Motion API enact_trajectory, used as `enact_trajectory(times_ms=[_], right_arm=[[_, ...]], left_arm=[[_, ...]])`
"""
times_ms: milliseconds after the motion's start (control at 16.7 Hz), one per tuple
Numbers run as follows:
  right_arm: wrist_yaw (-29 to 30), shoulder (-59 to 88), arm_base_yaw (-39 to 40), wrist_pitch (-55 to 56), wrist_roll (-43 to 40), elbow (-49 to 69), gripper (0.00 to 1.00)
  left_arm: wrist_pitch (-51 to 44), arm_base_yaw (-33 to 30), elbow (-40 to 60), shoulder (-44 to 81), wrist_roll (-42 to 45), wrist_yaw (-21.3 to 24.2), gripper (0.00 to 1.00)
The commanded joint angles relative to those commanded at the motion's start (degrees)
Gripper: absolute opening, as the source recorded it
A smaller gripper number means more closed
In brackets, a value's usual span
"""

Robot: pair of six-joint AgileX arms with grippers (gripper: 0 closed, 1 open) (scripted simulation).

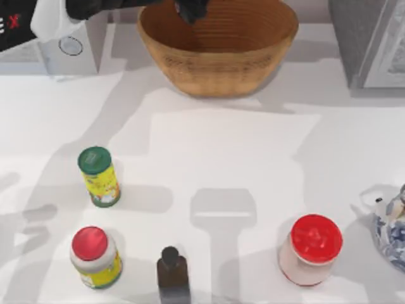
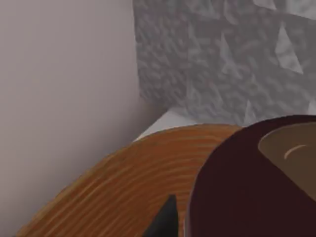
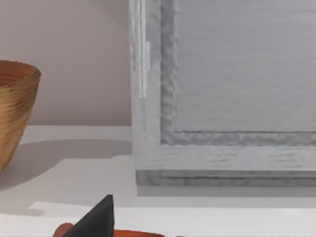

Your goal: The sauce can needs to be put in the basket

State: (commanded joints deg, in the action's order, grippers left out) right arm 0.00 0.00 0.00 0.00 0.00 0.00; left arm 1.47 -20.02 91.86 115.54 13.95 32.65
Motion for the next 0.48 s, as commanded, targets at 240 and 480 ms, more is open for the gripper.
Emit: enact_trajectory(times_ms=[240,480], right_arm=[[0.00,0.00,0.00,0.00,0.00,0.00,1.00],[0.00,0.00,0.00,0.00,0.00,0.00,1.00]], left_arm=[[-3.20,-0.15,8.37,2.72,-3.96,-5.62,0.00],[-3.64,-0.17,9.54,3.07,-4.51,-6.40,0.00]])
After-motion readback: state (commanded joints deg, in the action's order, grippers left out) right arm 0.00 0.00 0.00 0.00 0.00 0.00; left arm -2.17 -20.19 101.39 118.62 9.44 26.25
